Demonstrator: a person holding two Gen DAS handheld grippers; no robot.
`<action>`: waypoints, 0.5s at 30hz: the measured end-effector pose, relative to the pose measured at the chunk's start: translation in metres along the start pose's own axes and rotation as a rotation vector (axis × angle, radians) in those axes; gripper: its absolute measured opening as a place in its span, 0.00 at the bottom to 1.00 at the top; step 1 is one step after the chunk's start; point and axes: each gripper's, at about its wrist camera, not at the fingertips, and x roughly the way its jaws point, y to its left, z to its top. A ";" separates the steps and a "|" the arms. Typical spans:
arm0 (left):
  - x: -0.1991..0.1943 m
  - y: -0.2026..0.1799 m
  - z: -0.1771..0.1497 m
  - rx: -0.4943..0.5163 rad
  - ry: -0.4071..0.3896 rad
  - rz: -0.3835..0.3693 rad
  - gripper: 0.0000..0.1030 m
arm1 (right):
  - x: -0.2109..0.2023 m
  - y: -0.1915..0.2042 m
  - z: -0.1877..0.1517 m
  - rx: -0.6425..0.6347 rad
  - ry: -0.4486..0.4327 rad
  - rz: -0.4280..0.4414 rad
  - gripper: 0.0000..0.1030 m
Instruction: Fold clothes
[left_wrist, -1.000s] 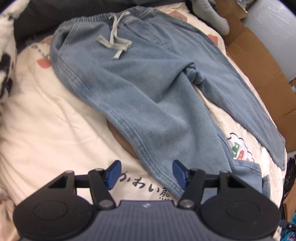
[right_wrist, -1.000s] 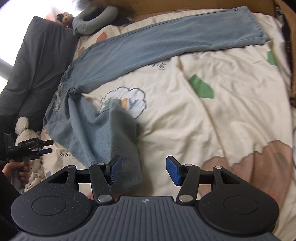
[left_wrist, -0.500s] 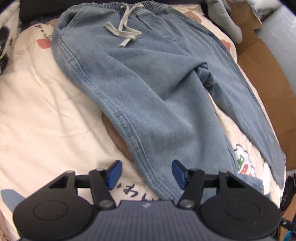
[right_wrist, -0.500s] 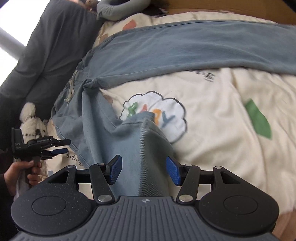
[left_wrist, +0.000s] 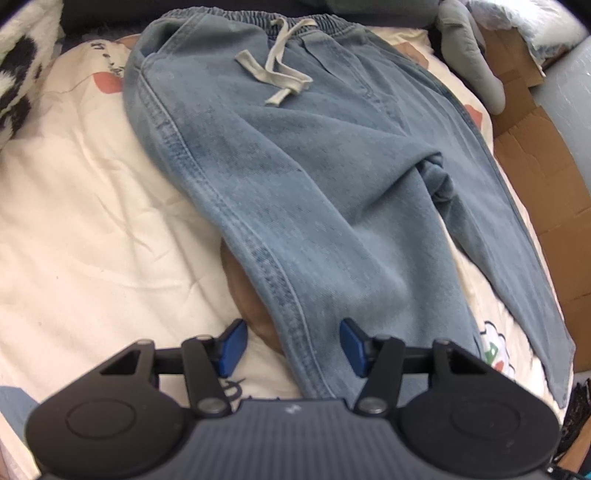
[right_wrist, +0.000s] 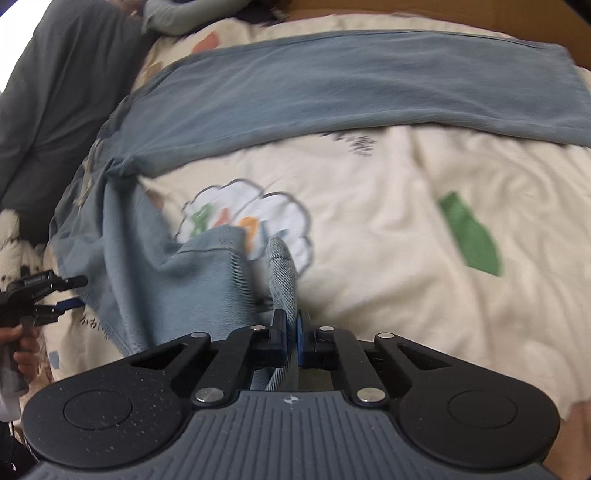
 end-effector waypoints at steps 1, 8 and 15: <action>0.001 0.000 0.000 -0.002 -0.002 0.002 0.55 | -0.006 -0.004 -0.002 0.012 -0.005 -0.005 0.00; 0.002 0.006 0.002 -0.042 -0.010 -0.006 0.51 | -0.048 -0.029 -0.014 0.097 -0.040 -0.037 0.00; 0.001 0.009 0.002 -0.050 -0.012 -0.017 0.51 | -0.048 -0.020 -0.003 0.089 -0.067 -0.018 0.26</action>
